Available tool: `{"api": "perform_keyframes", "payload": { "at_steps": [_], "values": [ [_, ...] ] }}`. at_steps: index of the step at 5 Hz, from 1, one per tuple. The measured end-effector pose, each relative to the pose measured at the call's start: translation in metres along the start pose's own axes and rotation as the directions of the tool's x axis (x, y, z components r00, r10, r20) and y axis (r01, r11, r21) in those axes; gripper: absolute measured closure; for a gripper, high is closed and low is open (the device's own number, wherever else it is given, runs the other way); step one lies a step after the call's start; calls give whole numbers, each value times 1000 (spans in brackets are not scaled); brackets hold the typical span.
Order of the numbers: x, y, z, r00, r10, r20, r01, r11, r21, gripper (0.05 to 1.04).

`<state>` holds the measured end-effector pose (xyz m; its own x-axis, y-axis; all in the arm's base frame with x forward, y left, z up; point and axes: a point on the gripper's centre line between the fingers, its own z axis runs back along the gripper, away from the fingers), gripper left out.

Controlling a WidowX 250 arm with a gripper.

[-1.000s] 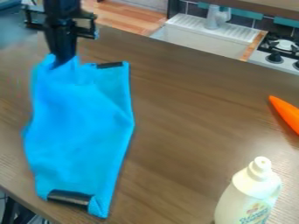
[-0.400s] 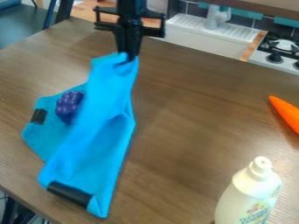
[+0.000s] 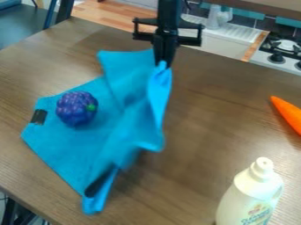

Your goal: Unfold the cloth from left to the right

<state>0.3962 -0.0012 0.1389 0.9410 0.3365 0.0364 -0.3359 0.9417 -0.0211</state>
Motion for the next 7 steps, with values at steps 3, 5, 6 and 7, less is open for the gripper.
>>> {"api": "perform_keyframes", "payload": {
  "at_steps": [3,5,6,7],
  "values": [
    [13,-60,-7,998,-34,58,35,999,-27,1032],
    [13,-86,-26,989,-113,94,115,993,-14,1032],
    [17,-92,-27,987,-119,105,122,992,-16,1013],
    [19,-94,-30,984,-148,102,150,989,-13,859]
  ]
}}
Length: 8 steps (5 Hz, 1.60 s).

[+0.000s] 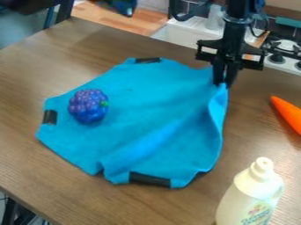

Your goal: Unfold the cloth from left to the right

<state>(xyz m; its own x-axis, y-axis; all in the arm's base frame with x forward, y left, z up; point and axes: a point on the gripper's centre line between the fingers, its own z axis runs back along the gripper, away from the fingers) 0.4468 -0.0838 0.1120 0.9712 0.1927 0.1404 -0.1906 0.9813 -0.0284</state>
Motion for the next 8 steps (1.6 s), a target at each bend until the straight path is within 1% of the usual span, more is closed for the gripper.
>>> {"api": "perform_keyframes", "payload": {
  "at_steps": [1,2,3,4,5,6,7,8],
  "values": [
    [1,-4,0,999,-37,14,37,999,-12,597],
    [4,-7,-1,998,-51,33,52,998,-21,289],
    [3,-7,-4,998,-49,37,50,999,-20,118],
    [3,-7,-6,998,-49,37,49,999,-11,127],
    [1,-9,-6,997,-74,32,74,997,-8,90],
    [-5,-10,-9,996,-87,3,87,996,-21,89],
    [-5,-9,-8,996,-94,0,94,995,-17,131],
    [-6,-9,-9,997,-73,-5,73,997,-12,408]
  ]
}}
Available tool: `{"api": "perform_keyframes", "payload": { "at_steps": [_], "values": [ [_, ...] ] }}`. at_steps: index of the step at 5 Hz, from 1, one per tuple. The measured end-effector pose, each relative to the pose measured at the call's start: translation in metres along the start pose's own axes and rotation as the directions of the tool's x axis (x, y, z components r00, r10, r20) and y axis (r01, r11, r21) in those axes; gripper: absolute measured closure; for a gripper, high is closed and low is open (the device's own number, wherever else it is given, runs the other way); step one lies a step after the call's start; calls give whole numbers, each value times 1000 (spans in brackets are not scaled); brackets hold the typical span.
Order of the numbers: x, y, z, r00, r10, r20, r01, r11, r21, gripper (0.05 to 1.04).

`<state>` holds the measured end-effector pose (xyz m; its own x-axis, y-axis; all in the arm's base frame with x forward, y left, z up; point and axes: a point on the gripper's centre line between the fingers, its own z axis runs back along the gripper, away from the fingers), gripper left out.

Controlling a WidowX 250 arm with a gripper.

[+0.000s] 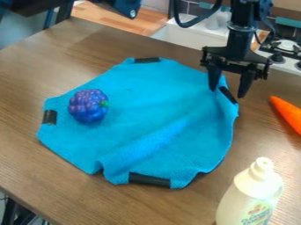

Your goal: Unfold the cloth from left to the right

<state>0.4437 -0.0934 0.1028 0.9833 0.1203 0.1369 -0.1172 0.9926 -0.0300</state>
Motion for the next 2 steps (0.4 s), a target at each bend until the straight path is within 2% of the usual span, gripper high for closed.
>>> {"api": "perform_keyframes", "payload": {
  "at_steps": [1,2],
  "values": [
    [0,0,1,1000,5,-4,-5,1000,-2,710],
    [2,-1,4,1000,18,7,-18,1000,-4,933]
  ]
}}
